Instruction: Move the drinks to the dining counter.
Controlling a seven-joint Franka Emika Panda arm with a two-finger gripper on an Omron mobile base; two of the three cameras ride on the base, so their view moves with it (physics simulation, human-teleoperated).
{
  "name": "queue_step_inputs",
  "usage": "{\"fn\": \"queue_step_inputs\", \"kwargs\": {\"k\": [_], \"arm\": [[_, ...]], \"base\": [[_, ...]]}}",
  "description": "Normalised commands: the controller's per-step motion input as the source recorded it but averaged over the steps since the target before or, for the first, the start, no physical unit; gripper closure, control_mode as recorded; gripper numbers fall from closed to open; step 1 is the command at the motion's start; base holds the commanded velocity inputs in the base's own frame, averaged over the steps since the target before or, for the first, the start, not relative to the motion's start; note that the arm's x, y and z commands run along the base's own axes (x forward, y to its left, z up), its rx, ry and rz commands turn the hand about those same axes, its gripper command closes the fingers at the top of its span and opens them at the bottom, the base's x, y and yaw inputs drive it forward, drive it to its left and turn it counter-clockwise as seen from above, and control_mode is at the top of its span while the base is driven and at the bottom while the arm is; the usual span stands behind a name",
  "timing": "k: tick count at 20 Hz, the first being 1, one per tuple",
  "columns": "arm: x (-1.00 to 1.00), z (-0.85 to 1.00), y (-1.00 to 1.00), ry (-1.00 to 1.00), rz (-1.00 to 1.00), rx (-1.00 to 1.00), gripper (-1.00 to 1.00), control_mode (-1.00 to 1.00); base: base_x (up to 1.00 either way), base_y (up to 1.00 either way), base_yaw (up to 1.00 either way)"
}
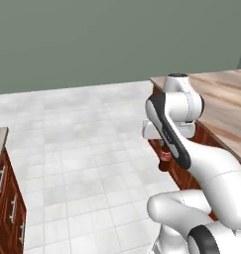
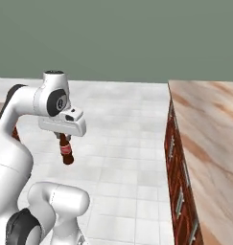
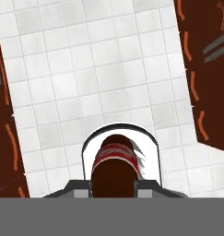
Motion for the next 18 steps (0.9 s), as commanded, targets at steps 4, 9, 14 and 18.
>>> {"fn": "queue_step_inputs", "kwargs": {"k": [4, 9, 14, 18], "arm": [[0.0, 0.0, 0.0, 0.0, 0.0, 0.0, 1.0, 1.0], [0.0, 0.0, 0.0, 0.0, 0.0, 0.0, 1.0, 1.0], [0.0, 0.0, 0.0, 0.0, 0.0, 0.0, 1.0, 1.0], [0.0, 0.0, 0.0, 0.0, 0.0, 0.0, 1.0, 1.0]], "base": [[1.0, 0.28, -0.02], [1.0, 0.28, -0.01], [1.0, 0.35, 0.0], [1.0, 0.57, 0.0]]}}
